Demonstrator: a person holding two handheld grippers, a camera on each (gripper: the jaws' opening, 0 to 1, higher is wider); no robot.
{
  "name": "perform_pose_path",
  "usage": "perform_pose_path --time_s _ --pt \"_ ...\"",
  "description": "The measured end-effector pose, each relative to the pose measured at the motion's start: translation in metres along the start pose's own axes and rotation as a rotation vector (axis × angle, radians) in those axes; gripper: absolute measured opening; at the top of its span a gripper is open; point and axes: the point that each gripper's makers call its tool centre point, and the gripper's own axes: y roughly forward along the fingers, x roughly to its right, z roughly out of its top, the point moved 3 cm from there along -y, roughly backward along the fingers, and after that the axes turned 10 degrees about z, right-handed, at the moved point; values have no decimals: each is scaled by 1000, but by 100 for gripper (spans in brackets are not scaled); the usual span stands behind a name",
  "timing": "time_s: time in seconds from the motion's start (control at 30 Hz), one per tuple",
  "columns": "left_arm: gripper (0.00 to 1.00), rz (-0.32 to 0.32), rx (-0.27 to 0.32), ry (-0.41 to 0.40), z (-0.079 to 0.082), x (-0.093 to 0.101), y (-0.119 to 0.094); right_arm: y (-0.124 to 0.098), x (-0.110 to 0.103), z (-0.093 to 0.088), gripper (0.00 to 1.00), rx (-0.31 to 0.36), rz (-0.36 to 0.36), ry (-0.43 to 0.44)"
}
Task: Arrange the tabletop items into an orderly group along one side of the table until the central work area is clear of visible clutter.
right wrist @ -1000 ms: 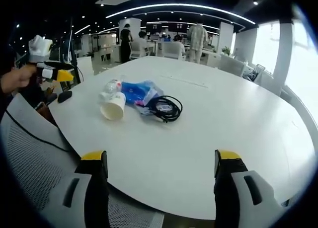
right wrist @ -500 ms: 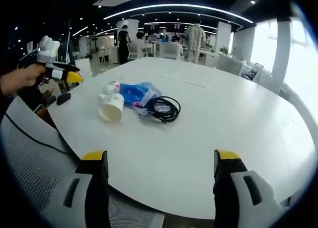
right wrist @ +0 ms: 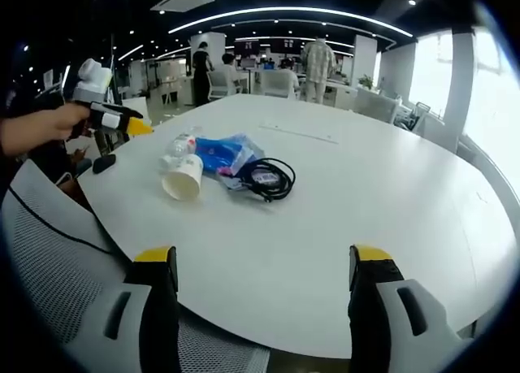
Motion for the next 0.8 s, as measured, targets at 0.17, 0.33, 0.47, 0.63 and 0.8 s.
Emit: perform_pose_path --time_s 0.17,0.33,0.47,0.63,0.8 --pt "85 16 -7 -1 1 -4 12 0 1 0 85 -1 0 5" --pt "83 22 -20 -9 -1 -6 24 0 1 -1 84 -2 0 7" --pt "81 33 -34 -16 -7 -7 36 0 1 -1 84 -2 -2 9" --pt "80 51 -45 -40 -12 -9 50 0 1 -1 83 -4 -5 12" --pt "76 64 -74 -38 -20 -10 63 0 2 -2 83 -8 -6 13"
